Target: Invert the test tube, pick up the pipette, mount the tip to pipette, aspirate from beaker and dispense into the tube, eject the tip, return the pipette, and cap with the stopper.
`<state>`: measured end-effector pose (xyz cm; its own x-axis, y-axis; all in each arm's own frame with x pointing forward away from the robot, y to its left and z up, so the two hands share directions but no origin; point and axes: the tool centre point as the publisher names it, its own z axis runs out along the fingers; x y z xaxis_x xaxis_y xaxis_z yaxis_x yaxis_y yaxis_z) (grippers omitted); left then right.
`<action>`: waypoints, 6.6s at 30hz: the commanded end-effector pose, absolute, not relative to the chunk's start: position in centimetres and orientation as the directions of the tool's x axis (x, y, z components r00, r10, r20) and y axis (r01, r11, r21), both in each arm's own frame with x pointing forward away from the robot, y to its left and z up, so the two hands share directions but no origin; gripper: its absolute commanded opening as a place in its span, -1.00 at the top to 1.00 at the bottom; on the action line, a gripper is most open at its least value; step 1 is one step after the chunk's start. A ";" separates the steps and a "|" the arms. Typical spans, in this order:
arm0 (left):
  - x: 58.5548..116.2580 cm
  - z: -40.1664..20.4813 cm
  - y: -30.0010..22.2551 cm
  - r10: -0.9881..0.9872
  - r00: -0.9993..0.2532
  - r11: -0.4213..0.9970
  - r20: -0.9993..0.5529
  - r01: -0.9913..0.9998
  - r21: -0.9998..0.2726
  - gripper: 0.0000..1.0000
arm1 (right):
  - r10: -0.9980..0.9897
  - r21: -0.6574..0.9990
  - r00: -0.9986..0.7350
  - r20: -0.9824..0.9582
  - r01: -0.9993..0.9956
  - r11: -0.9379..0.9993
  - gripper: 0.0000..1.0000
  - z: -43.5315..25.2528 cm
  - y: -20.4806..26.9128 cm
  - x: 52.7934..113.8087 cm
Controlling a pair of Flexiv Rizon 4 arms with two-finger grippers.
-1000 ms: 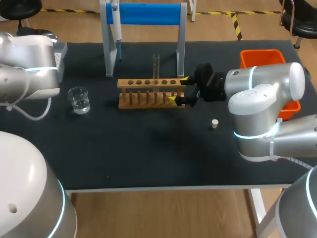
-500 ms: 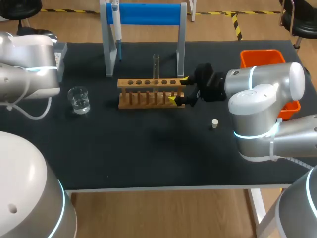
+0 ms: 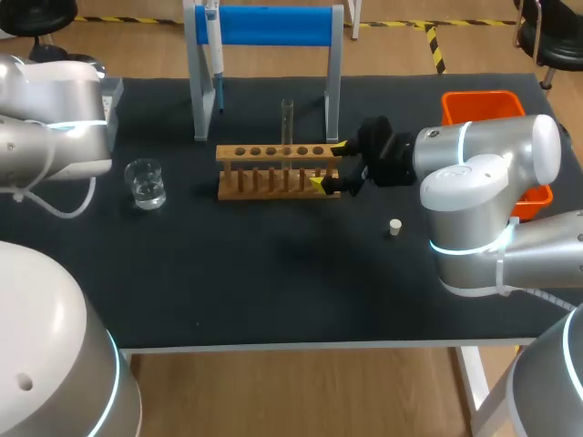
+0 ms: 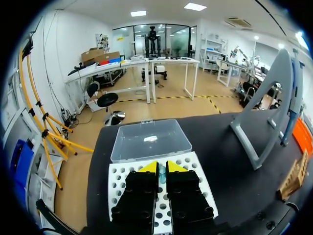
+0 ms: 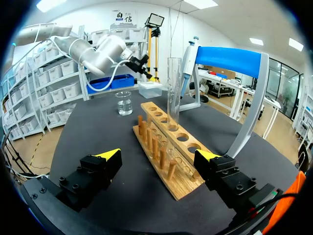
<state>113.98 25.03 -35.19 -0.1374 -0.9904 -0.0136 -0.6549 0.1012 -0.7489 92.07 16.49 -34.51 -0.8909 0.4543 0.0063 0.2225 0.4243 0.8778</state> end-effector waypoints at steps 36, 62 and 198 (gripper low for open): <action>110.8 -25.7 20.6 -0.944 -0.323 0.234 -0.066 -0.514 -0.825 1.00 | 0.455 0.878 -0.890 0.006 0.223 0.424 -1.00 -34.5 16.5 92.0; 93.4 -15.8 3.9 -0.267 -0.959 0.584 -0.094 -0.084 -0.807 1.00 | 0.455 0.878 -0.890 0.006 0.223 0.424 -1.00 -34.5 16.5 92.0; 82.1 -15.0 -16.7 -0.086 -0.996 0.635 0.017 -0.068 -0.769 1.00 | 0.238 0.976 -0.971 -0.034 0.020 0.218 -1.00 -27.6 14.8 84.0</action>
